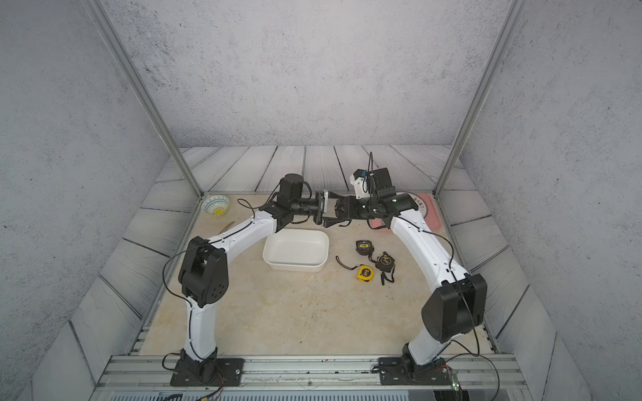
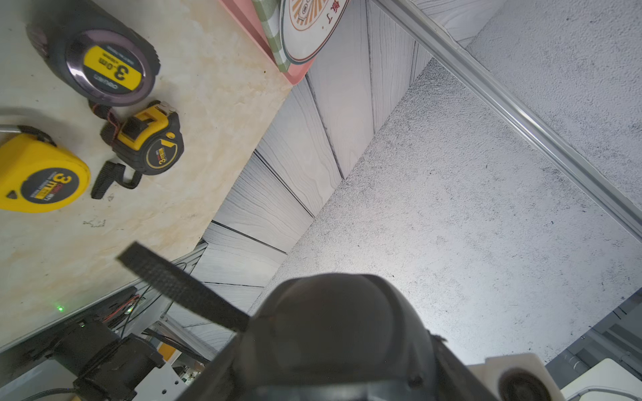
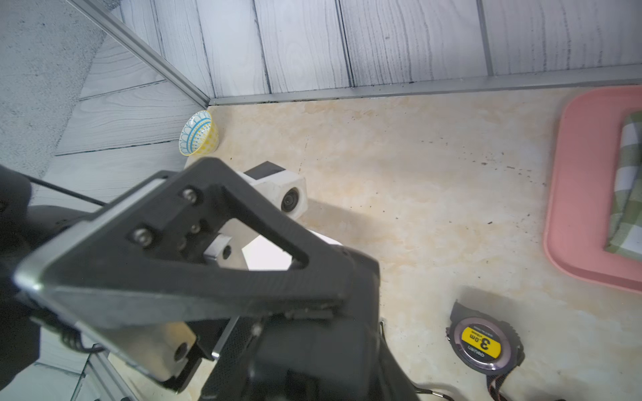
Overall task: Take the tape measure out of the storage box
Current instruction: Place the tape measure at the center of the board.
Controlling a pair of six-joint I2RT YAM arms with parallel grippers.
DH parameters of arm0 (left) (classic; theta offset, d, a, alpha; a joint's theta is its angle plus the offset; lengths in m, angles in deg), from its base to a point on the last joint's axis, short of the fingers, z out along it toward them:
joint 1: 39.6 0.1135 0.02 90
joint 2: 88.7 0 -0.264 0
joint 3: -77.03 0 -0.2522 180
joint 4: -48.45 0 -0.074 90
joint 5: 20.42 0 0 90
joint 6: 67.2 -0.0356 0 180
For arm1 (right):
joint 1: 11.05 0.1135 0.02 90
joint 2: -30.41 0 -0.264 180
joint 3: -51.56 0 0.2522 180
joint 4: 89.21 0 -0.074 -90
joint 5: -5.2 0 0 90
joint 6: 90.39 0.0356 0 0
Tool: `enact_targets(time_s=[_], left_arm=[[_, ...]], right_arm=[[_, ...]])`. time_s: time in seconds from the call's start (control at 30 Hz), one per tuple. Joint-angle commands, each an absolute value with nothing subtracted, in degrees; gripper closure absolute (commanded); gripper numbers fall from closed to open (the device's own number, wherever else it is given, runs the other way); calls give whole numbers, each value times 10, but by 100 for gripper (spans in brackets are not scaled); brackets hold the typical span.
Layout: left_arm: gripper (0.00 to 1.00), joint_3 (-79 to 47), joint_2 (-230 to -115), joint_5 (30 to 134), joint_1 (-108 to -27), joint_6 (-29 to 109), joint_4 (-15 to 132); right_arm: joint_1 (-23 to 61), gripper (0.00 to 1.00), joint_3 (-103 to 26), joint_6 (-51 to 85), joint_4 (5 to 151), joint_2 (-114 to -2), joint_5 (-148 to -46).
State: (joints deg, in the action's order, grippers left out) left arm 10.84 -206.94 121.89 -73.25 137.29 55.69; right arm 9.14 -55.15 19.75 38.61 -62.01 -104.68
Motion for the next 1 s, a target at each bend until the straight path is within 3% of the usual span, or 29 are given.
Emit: enact_targets(time_s=[0.0,0.13,0.47,0.77,0.97], left_arm=[[52,128,-2059,1236,-730,1392,460],[34,101,-2056,1234,-721,1395,440],[12,78,-2046,1231,-698,1350,454],[5,71,-2031,1236,-682,1306,505],[5,117,-1982,1207,-612,1082,776]], right_arm=[[93,100,-557,189,358,-614,-1001],[92,100,-560,162,331,-602,-942],[86,100,-537,137,302,-575,-867],[81,100,-532,132,301,-569,-881],[93,100,-511,74,246,-589,-822]])
